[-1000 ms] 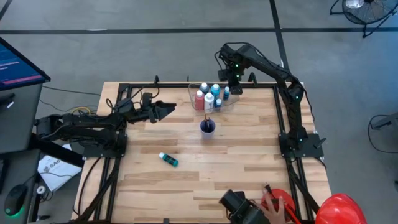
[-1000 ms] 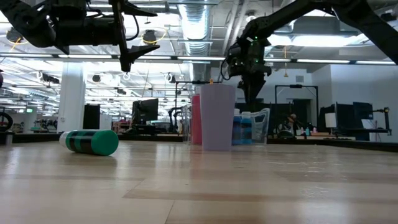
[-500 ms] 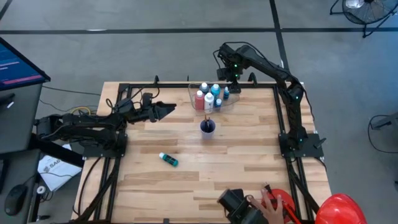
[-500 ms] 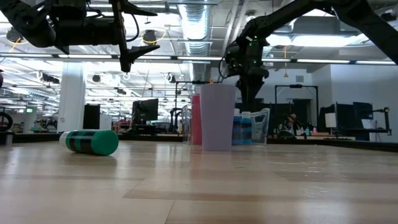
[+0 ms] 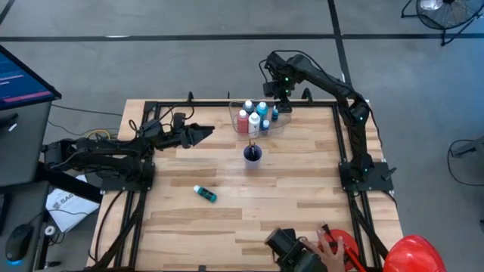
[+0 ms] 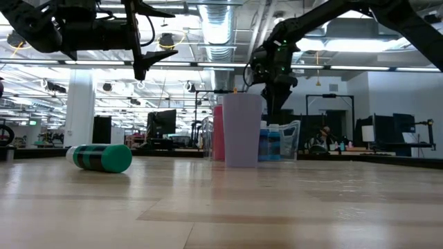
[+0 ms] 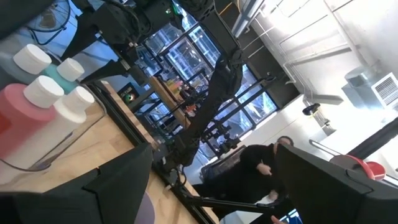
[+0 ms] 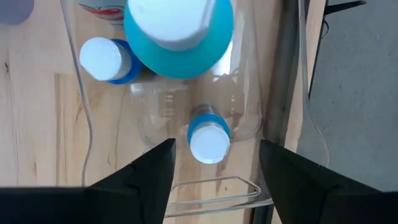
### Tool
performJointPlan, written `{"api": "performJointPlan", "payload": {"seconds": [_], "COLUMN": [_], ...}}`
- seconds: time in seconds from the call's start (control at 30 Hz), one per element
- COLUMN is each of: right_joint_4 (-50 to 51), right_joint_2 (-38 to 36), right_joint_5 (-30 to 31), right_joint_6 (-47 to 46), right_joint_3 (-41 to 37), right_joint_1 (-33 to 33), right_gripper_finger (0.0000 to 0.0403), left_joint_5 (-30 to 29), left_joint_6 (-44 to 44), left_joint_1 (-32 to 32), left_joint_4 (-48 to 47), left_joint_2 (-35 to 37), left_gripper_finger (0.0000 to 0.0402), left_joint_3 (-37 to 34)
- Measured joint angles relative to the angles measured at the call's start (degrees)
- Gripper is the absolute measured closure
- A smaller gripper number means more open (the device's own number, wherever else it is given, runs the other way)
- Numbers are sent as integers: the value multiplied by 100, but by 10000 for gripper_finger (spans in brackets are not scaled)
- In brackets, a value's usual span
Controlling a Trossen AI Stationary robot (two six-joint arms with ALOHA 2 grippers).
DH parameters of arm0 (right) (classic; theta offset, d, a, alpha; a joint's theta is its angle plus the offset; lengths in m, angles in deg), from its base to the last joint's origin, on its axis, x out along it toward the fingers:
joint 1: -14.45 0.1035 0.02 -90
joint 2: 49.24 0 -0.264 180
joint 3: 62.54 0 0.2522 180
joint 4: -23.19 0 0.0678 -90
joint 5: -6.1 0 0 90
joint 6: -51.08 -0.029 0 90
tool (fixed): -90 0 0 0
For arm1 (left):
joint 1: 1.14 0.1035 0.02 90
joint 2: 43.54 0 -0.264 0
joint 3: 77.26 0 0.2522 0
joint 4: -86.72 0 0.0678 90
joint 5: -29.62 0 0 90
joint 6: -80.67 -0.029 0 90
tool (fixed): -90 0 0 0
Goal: Pick & Place Paint Supplies
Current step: Adjust the light blue paint bottle
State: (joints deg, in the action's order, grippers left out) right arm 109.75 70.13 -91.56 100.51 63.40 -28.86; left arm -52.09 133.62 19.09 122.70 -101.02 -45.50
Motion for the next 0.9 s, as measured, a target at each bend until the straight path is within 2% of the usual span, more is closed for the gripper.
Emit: {"api": "performJointPlan", "payload": {"seconds": [0.3,0.47,0.7,0.9], "right_joint_4": [-2,0,-9,17], "right_joint_2": [0,0,-2,-2], "right_joint_5": [-10,-308,-319,-298], "right_joint_6": [-92,-345,-409,-375], "right_joint_3": [0,-1,-25,-754], "right_joint_1": [-79,-135,-213,-179], "right_gripper_finger": [179,179,179,179], "left_joint_5": [9,7,5,19], "left_joint_6": [1,2,0,0], "left_joint_1": [0,0,0,0], "left_joint_4": [1,1,1,1], "left_joint_2": [0,0,0,0], "left_gripper_finger": [66,66,66,66], "left_joint_3": [0,0,0,0]}}
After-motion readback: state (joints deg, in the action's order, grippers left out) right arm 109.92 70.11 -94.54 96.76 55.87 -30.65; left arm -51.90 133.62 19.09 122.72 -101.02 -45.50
